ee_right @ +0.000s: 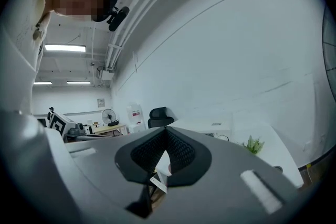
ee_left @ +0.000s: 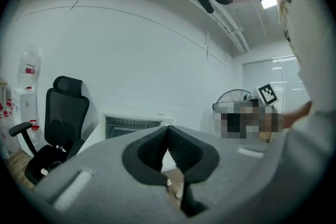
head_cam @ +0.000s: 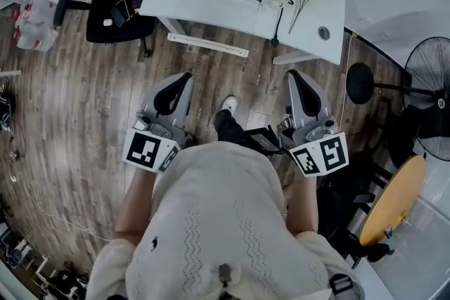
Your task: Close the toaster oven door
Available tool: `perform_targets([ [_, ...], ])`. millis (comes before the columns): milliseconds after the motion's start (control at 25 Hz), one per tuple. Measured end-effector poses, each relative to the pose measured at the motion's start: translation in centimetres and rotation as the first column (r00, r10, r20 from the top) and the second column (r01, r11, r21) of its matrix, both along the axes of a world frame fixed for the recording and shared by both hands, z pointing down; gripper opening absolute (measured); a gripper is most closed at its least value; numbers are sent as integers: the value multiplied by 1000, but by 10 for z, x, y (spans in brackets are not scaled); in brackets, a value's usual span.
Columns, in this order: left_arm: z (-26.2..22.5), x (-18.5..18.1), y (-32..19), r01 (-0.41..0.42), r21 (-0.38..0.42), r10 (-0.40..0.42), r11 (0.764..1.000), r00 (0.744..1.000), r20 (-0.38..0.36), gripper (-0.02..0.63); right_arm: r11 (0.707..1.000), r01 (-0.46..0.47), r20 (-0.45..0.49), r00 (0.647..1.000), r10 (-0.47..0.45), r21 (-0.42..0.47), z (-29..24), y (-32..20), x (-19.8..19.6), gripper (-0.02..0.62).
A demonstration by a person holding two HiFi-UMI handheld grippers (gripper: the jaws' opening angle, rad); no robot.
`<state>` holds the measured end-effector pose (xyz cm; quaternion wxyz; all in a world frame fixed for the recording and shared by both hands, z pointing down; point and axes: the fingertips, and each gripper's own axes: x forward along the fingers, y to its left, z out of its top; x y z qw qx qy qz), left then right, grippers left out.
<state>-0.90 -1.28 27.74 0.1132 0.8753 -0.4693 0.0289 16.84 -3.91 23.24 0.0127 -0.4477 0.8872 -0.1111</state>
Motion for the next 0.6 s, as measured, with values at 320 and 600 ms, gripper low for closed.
perform_targets([
  [320,23,15,-42,86,-75,-92,993,992,-91,5,999,44,-3,999,-44,3,8,-37,31,9],
  [600,44,21,-63,91,-96,-100,991,990,-95,5,1000,29,-9,1000,-29,-11,20,-57,41,9],
])
